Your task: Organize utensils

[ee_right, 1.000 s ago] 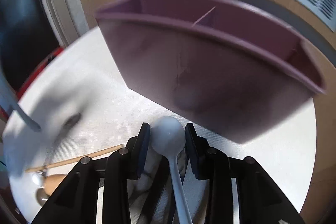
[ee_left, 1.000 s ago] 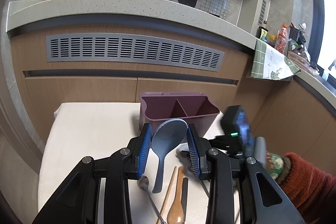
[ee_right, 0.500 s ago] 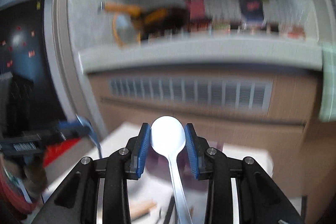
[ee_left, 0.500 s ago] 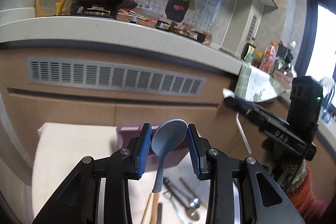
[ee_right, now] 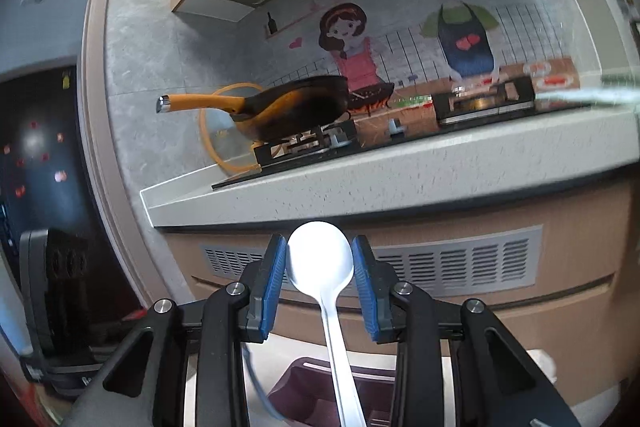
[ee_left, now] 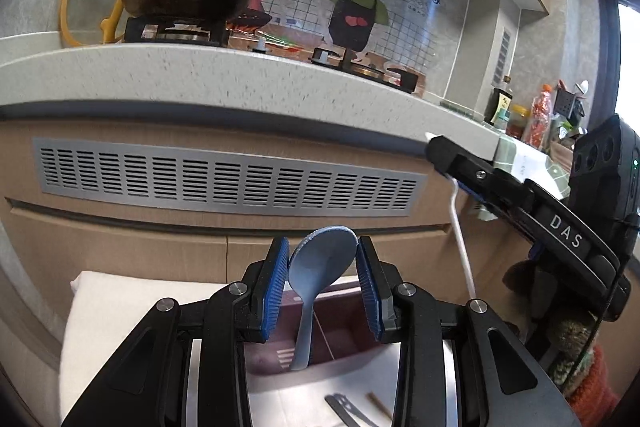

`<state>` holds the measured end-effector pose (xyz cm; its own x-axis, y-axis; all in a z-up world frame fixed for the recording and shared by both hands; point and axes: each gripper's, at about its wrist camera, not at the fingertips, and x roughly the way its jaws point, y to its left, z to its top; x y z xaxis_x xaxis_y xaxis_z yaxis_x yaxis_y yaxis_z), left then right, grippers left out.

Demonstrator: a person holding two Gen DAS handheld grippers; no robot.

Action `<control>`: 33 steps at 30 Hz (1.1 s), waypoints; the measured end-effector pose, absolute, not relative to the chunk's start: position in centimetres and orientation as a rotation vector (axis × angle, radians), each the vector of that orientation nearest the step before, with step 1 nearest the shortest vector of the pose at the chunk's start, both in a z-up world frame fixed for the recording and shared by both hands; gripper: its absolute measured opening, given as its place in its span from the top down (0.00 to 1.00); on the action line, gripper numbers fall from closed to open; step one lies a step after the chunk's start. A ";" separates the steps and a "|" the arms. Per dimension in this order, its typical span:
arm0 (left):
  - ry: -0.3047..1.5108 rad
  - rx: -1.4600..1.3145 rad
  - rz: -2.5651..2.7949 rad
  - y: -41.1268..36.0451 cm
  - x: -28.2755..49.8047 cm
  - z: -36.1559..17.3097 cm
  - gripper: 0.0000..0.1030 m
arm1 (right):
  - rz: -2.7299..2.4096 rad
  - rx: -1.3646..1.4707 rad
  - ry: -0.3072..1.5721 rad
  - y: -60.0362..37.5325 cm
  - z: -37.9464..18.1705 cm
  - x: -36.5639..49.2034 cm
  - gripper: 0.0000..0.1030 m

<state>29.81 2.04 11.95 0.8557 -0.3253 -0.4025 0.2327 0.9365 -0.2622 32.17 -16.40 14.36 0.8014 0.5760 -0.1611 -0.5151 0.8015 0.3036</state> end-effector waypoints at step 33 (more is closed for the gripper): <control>0.501 -0.245 -0.282 3.3 30.3 6.4 0.64 | 0.490 0.163 0.330 -18.1 5.7 31.9 0.65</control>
